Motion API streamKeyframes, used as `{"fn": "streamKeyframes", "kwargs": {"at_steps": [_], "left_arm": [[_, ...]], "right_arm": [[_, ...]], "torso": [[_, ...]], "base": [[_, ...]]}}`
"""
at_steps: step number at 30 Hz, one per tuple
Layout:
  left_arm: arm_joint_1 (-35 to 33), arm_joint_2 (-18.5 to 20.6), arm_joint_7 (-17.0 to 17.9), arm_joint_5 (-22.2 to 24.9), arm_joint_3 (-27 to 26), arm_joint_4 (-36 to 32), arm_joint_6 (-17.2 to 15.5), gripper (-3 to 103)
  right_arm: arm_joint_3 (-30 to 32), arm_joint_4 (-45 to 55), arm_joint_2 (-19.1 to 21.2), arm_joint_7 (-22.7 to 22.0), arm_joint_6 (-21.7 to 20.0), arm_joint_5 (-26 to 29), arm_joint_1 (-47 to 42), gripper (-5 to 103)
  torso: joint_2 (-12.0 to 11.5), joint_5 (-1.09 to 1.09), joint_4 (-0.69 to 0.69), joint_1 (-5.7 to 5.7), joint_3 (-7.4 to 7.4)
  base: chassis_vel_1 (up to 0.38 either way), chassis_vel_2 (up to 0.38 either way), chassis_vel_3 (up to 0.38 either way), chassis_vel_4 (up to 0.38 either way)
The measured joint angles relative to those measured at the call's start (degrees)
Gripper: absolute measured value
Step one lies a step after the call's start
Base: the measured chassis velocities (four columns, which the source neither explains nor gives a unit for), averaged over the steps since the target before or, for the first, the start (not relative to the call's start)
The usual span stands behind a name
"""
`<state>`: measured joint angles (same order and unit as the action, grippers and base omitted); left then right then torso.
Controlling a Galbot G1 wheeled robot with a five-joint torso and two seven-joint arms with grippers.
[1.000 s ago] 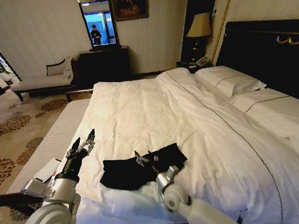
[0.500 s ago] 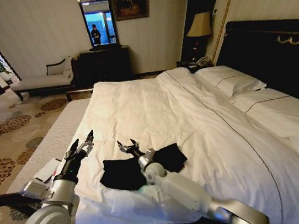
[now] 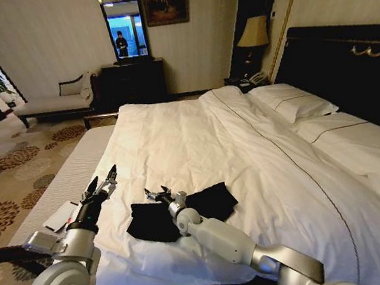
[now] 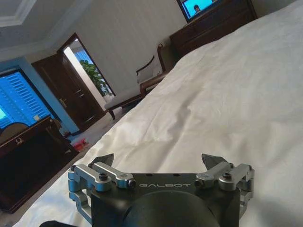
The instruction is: Fold the clothes on the bed.
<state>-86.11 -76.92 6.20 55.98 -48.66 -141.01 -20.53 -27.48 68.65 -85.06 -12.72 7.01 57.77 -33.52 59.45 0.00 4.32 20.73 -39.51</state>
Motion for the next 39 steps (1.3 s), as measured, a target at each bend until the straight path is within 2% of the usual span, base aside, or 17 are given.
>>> {"fn": "streamKeyframes", "kwargs": {"at_steps": [6,15,30,39], "left_arm": [[-0.12,0.16,0.12,0.02,-0.14,0.0,0.03,100],[0.2,0.2,0.24,0.02,0.07,0.66,0.13,100],[0.63,0.48,0.37,-0.38,0.57,2.07,0.19,100],[1.7,1.58,1.03,-0.21,0.34,4.13,0.54,100]], "right_arm": [[-0.8,-2.5,-1.43,0.87,0.02,1.06,0.37,100],[-3.07,3.48,-1.09,1.68,1.75,2.59,-2.71,100],[-10.21,15.6,5.12,1.1,2.93,0.3,-10.21,100],[-10.58,21.46,8.27,0.26,3.01,0.15,-10.45,100]], "torso": [[0.0,0.0,0.01,0.0,0.0],[0.0,0.0,0.01,-0.01,0.0],[0.0,0.01,0.01,-0.01,0.0],[0.0,0.01,0.0,-0.02,0.0]], "base": [[0.0,0.0,0.0,0.0],[0.0,0.0,0.0,0.0],[0.0,0.0,0.0,0.0],[0.0,0.0,0.0,0.0]]}}
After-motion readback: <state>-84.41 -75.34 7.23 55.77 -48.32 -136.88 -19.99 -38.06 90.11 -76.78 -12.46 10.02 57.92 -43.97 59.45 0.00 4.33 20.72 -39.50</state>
